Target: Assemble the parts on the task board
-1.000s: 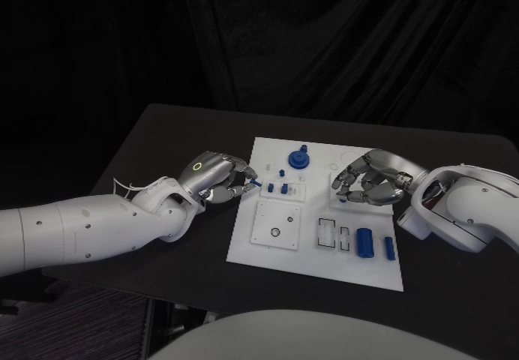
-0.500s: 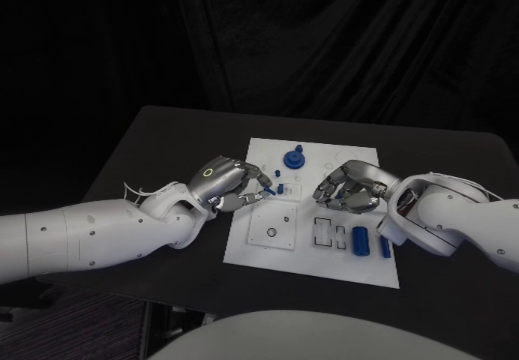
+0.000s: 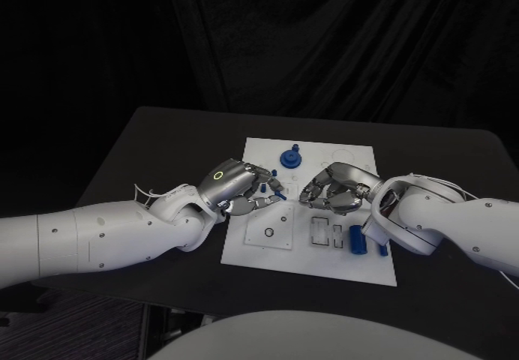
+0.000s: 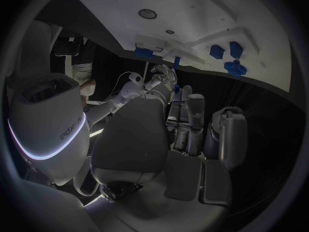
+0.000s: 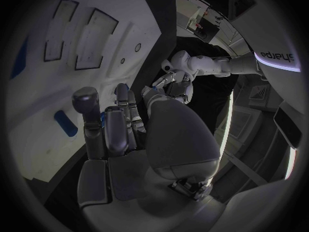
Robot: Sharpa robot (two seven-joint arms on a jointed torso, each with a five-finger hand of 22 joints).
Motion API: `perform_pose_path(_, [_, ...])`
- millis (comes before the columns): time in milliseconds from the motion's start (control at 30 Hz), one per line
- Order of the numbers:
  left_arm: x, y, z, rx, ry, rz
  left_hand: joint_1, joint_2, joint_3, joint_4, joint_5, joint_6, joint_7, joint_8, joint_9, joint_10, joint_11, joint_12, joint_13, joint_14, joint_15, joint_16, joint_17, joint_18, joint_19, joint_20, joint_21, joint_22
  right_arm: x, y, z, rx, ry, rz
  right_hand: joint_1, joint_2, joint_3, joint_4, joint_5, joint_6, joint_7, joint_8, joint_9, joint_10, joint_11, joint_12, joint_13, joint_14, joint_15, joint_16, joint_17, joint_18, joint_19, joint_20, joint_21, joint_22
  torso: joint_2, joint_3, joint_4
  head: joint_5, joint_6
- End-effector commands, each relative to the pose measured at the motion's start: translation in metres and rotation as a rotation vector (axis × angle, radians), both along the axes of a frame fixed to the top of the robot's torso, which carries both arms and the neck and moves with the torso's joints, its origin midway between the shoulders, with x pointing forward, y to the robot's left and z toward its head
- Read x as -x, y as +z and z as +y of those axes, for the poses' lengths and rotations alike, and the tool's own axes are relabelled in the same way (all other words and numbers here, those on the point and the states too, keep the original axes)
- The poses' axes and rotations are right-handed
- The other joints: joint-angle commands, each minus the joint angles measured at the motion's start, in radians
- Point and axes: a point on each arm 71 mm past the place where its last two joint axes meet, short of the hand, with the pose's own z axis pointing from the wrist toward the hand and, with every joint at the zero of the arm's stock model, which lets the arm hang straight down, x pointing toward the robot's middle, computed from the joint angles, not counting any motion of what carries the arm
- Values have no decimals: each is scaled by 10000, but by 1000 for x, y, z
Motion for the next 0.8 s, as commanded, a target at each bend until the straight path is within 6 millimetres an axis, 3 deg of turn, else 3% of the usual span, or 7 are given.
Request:
perform_pose_path(33, [2, 0, -6, -5, -366, 14, 106, 7, 70, -11, 5, 61, -8, 24, 381, 50, -3, -46, -11, 23, 80, -44, 5, -134, 22, 41, 53, 1984, 0, -1, 2, -215, -112, 31, -165, 28, -79, 0, -78, -107, 13, -49, -38, -69, 14, 48, 18, -3, 56, 26, 8, 85, -49, 12, -43, 958, 13, -3, -10, 1, -2])
perform_pose_path(133, [2, 0, -9, -1, -473, 36, 112, 10, 75, -15, 2, 52, -2, 21, 383, 55, 0, -50, -14, 23, 84, -45, -2, -132, 17, 45, 46, 1982, 0, -2, 3, -277, -112, 108, -245, 66, -113, 0, -123, -130, 24, -67, -77, -98, 23, 59, 23, -12, 63, 15, -11, 90, -61, 18, -85, 950, 17, -2, 19, -20, -2])
perform_pose_path(533, [2, -1, -15, -30, -695, 74, 148, 25, 102, -40, 3, 20, 18, 9, 393, 64, 13, -69, -23, 33, 101, -41, -6, -132, 19, 62, 46, 1986, 5, -3, 10, -553, 134, 364, -650, 190, -374, -31, -531, -220, 70, -148, -316, -234, 60, 173, 74, -55, 97, -12, -72, 94, -64, 50, -146, 949, -3, -10, 8, -8, -2])
perform_pose_path(800, [2, -1, -16, -56, -798, 96, 156, 30, 108, -45, 3, 15, 22, 8, 396, 64, 16, -74, -25, 30, 104, -45, -16, -131, 17, 65, 42, 1985, 8, -3, 13, -708, 379, 582, -654, 197, -394, -39, -563, -248, 80, -168, -352, -270, 70, 169, 71, -71, 105, -35, -104, 95, -70, 55, -163, 947, -3, -14, 7, 43, -2])
